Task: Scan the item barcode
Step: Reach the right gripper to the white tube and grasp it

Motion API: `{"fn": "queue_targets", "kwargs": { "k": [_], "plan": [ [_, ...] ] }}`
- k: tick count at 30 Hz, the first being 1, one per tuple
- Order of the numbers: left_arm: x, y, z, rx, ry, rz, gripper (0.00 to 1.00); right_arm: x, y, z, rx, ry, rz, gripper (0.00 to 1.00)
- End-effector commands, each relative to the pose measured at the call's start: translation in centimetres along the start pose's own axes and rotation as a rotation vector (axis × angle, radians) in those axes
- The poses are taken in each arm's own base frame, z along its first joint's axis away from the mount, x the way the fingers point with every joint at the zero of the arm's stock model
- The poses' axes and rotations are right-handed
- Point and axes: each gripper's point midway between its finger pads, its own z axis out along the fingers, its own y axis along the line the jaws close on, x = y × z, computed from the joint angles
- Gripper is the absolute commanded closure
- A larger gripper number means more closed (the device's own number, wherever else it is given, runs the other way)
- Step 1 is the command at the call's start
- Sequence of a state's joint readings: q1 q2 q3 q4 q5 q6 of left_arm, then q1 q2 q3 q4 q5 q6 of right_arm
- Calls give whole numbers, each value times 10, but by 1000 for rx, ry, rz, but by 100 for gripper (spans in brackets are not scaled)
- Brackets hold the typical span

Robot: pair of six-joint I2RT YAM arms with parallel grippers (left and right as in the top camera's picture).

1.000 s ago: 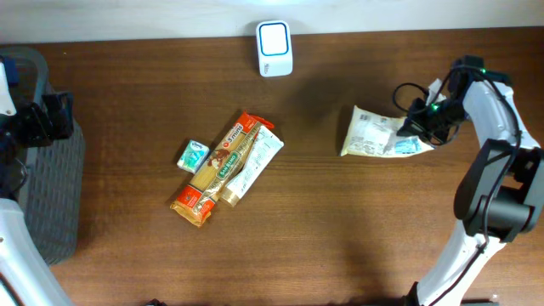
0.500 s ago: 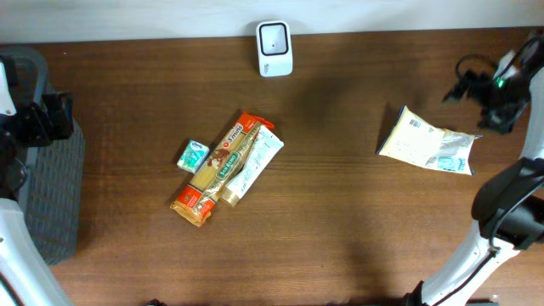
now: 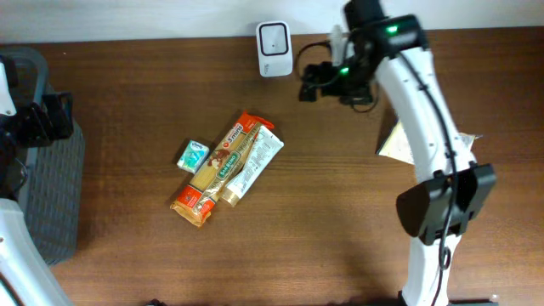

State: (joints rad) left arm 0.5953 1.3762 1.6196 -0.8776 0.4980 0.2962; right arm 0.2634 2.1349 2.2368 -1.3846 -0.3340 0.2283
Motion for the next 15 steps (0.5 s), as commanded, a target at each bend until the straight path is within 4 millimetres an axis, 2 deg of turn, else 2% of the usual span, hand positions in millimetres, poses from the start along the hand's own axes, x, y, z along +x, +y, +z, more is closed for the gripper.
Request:
{"fn": "queue_targets", "kwargs": {
  "k": [1, 3, 5, 8, 12, 15],
  "plan": [
    [-6, -2, -6, 2, -21, 21, 1, 23, 17, 46, 10, 89, 46, 3],
    [-6, -2, -6, 2, -21, 21, 1, 41, 26, 76, 15, 132, 66, 3],
    [-6, -2, -6, 2, -21, 21, 1, 51, 33, 97, 8, 148, 83, 3],
    [-6, -2, -6, 2, -21, 21, 1, 61, 44, 120, -1, 145, 99, 4],
    [-6, -2, -6, 1, -22, 21, 1, 68, 59, 151, -29, 112, 141, 9],
    [-6, -2, -6, 2, -21, 21, 1, 89, 69, 171, -25, 129, 143, 16]
  ]
}}
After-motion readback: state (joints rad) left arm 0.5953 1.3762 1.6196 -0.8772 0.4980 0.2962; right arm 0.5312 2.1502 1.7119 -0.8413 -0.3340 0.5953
